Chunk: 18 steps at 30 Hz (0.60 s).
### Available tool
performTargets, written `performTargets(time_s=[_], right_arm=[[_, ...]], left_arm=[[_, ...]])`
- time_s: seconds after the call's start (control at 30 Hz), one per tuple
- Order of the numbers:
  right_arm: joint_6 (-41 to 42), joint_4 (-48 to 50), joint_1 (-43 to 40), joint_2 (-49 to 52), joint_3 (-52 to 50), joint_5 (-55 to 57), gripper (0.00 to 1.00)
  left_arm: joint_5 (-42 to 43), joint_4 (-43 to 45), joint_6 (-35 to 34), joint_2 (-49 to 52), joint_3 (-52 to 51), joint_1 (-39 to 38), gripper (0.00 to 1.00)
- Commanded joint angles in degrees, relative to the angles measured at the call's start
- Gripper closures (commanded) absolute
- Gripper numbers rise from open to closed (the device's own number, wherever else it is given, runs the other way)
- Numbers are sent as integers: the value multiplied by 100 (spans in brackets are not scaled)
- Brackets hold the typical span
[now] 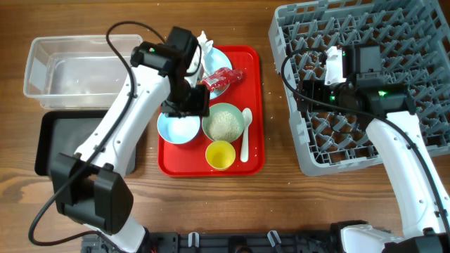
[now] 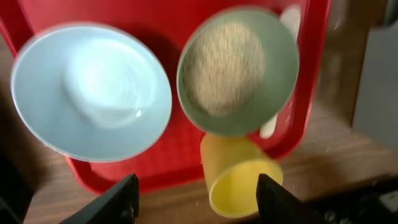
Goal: Sort waste into correct bins and load items into the dishwasher rack
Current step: 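Grasp the yellow cup with the left gripper and lift it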
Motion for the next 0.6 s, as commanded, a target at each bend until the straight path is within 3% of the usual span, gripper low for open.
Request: performTargets(time_s=[0.0,0.3,0.43,0.57], right_arm=[[17,7,-2,22,28,-35,9],[17,-122,-2,22,28,-35,9],[20,-122,-2,22,28,-37,9],[22,-129,-2,22,28,-39,8]], left_arm=[[131,-260,323,-98,-66,-372,41],[-332,-533,-109,-98,-450,-883,44],[-389,68,-258,-98,-1342,-881,46],[-387,219,-284,-109,-1445,-881,49]])
